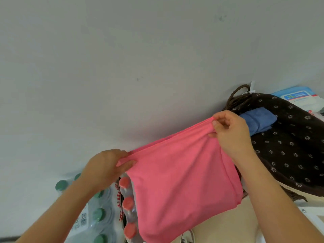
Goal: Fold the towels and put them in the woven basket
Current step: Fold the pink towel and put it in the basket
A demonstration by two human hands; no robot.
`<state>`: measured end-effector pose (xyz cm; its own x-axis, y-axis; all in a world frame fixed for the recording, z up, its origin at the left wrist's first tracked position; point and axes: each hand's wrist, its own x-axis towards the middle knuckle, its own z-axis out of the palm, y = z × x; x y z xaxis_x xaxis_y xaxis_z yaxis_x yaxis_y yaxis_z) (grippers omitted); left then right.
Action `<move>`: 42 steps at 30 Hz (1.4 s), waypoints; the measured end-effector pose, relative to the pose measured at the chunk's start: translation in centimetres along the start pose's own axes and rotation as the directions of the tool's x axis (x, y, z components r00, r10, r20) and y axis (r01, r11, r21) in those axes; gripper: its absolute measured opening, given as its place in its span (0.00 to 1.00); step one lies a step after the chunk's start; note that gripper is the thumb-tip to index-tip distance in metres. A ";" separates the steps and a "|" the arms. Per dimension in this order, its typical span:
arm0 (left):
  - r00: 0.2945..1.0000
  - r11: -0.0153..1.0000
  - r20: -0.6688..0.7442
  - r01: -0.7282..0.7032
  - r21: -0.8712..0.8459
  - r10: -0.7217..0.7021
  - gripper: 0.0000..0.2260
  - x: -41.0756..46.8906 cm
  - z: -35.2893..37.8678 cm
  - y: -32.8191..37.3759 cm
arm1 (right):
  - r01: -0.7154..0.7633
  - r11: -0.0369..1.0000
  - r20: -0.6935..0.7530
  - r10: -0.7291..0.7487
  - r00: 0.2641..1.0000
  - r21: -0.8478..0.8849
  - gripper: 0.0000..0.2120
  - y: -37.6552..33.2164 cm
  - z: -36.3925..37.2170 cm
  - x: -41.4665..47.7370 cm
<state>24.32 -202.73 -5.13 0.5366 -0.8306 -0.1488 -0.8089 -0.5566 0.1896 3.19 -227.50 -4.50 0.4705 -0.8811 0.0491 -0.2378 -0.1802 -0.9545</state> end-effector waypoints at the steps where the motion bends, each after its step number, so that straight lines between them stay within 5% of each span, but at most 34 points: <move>1: 0.996 0.999 -0.073 -0.045 -0.009 0.044 0.25 -0.7 -0.3 -0.9 | 0.013 0.999 -0.017 -0.014 1.000 -0.045 0.13 0.3 0.4 0.1; 4: 0.921 0.971 -0.308 -0.235 0.042 0.237 0.23 -2.5 -1.5 -2.0 | 0.030 0.995 -0.072 -0.037 0.997 -0.100 0.08 0.4 2.2 0.1; 6: 0.893 0.974 -0.395 -0.226 0.025 0.217 0.17 -3.8 -2.5 -1.8 | 0.058 0.989 -0.112 -0.074 0.991 -0.139 0.06 0.1 3.3 0.0; 9: 0.957 0.936 -0.288 -0.085 -0.342 -0.018 0.11 -5.9 -3.7 -1.4 | 0.116 0.964 -0.137 -0.152 0.979 -0.238 0.05 -0.8 4.4 -0.3; 13: 0.933 0.691 -0.164 0.112 -0.714 -0.321 0.05 -9.1 -3.9 -1.5 | 0.172 0.917 -0.078 -0.214 0.974 -0.360 0.06 -1.5 7.0 -1.0; 18: 0.937 0.577 -0.126 0.092 -0.812 -0.325 0.09 -15.4 -3.0 -2.5 | 0.286 0.841 0.131 -0.255 0.958 -0.460 0.06 -2.7 12.7 -3.3; 22: 0.928 0.446 0.009 0.187 -0.875 -0.372 0.12 -20.6 0.2 -6.4 | 0.474 0.759 0.399 -0.305 0.864 -0.447 0.05 -3.4 20.0 -6.5; 30: 0.910 0.608 0.187 0.389 -0.692 -0.369 0.06 -28.2 6.4 -13.4 | 0.609 0.748 0.641 -0.336 0.690 -0.263 0.06 -3.0 31.3 -14.5; 33: 0.887 0.759 0.302 0.457 -0.464 -0.350 0.04 -28.7 6.0 -14.4 | 0.613 0.763 0.655 -0.360 0.664 -0.203 0.06 -3.4 32.8 -15.7; 36: 0.917 0.888 0.072 0.398 -0.228 -0.393 0.05 -26.2 4.5 -14.8 | 0.562 0.815 0.635 -0.360 0.684 -0.143 0.05 -4.0 33.2 -16.2; 39: 0.853 0.801 -0.213 0.321 -0.506 -0.476 0.10 -20.2 3.0 -14.5 | 0.502 0.860 0.631 -0.343 0.696 -0.087 0.03 -4.6 32.8 -16.4; 42: 0.853 0.634 -0.164 0.227 -0.740 -0.496 0.17 -14.5 2.3 -13.9 | 0.464 0.885 0.668 -0.327 0.668 -0.031 0.07 -4.9 32.1 -16.4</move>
<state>27.18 -182.89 -7.83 0.8983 -0.4349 -0.0617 -0.2134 -0.5548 0.8042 23.96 -198.13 -10.11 0.9598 -0.2379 0.1487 -0.0182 -0.5818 -0.8132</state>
